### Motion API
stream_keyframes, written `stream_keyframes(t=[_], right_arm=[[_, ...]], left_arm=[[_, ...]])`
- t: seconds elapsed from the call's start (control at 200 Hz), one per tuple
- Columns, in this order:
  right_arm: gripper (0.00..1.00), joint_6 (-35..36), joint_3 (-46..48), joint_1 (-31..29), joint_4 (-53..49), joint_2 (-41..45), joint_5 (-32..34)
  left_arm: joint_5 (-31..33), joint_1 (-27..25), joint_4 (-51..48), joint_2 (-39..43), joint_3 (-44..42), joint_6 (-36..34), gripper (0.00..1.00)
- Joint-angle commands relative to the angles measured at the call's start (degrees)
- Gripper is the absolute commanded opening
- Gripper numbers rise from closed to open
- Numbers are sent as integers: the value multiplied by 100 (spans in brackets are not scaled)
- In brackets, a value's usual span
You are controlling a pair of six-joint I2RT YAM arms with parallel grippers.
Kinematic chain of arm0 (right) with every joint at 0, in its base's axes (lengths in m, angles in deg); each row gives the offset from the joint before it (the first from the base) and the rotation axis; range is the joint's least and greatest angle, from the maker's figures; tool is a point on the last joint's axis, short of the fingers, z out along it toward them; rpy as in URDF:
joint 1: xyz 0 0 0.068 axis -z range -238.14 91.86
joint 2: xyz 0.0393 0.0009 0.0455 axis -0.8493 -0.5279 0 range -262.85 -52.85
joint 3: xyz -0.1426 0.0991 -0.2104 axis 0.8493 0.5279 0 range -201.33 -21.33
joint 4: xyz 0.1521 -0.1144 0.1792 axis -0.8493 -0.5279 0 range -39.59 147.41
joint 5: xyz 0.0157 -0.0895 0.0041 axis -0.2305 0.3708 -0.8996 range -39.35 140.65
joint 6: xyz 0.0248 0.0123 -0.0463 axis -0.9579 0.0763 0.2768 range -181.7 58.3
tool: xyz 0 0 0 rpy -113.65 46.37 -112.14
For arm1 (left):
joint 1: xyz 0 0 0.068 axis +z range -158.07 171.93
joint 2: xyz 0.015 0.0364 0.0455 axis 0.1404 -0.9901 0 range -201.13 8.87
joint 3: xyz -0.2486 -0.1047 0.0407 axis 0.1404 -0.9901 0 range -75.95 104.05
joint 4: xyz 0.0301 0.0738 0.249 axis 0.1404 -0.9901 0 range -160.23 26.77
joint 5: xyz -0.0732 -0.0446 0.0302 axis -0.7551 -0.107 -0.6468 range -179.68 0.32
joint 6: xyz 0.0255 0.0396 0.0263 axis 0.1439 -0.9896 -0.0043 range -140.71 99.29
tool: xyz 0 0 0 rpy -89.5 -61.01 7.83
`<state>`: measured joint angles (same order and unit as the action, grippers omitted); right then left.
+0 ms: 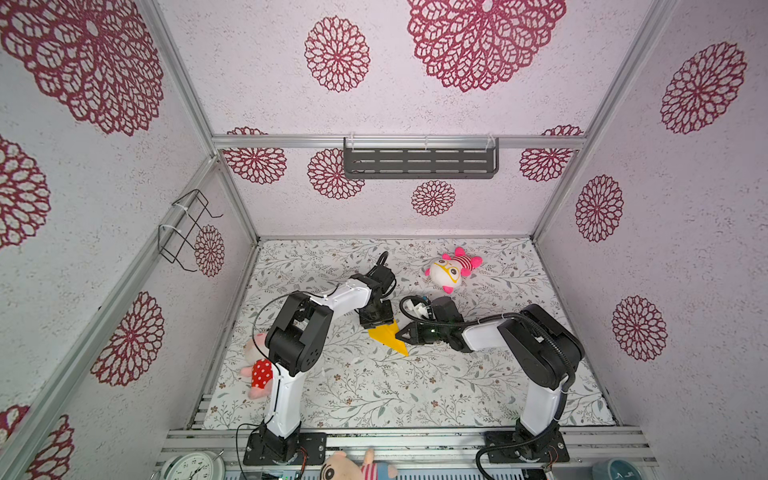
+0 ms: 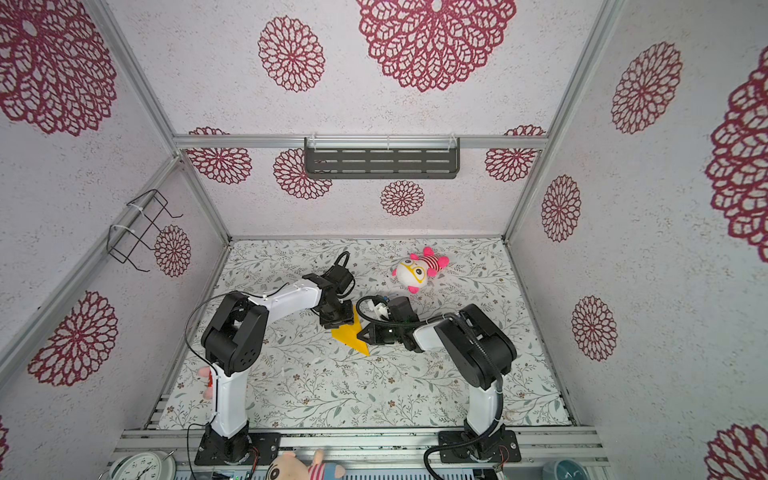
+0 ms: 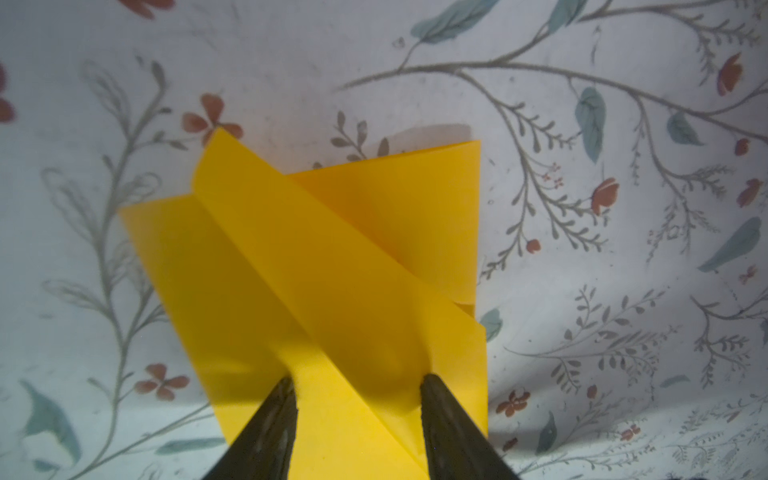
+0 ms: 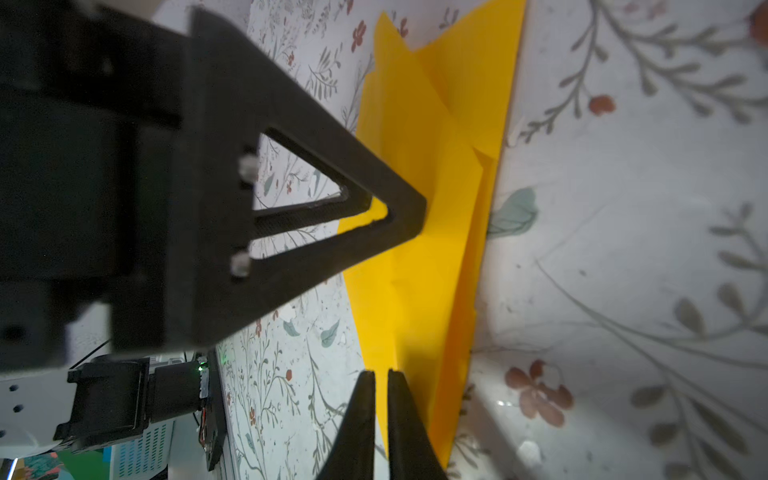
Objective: Fold a paper plane with a square sheet of paper (pick it up from the middle)
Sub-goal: 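Pinch the paper's folded flap with the left gripper beside the right gripper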
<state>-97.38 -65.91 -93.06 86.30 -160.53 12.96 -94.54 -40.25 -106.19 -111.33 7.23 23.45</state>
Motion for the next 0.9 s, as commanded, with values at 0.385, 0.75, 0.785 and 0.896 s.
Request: stream_keyframes(t=[0.385, 0.75, 0.785, 0.896], right_arm=[[11, -84, -21, -6, -39, -291, 95], [9, -56, 80, 2, -487, -407, 385], [9, -29, 96, 2, -474, -416, 367], [9, -7, 123, 2, -502, -429, 393]], left_arm=[[574, 1, -142, -1430, -420, -153, 52], [-74, 92, 151, -273, -47, -345, 52], [-214, 126, 295, -30, -24, -344, 52], [-652, 290, 876, 641, -148, -212, 51]])
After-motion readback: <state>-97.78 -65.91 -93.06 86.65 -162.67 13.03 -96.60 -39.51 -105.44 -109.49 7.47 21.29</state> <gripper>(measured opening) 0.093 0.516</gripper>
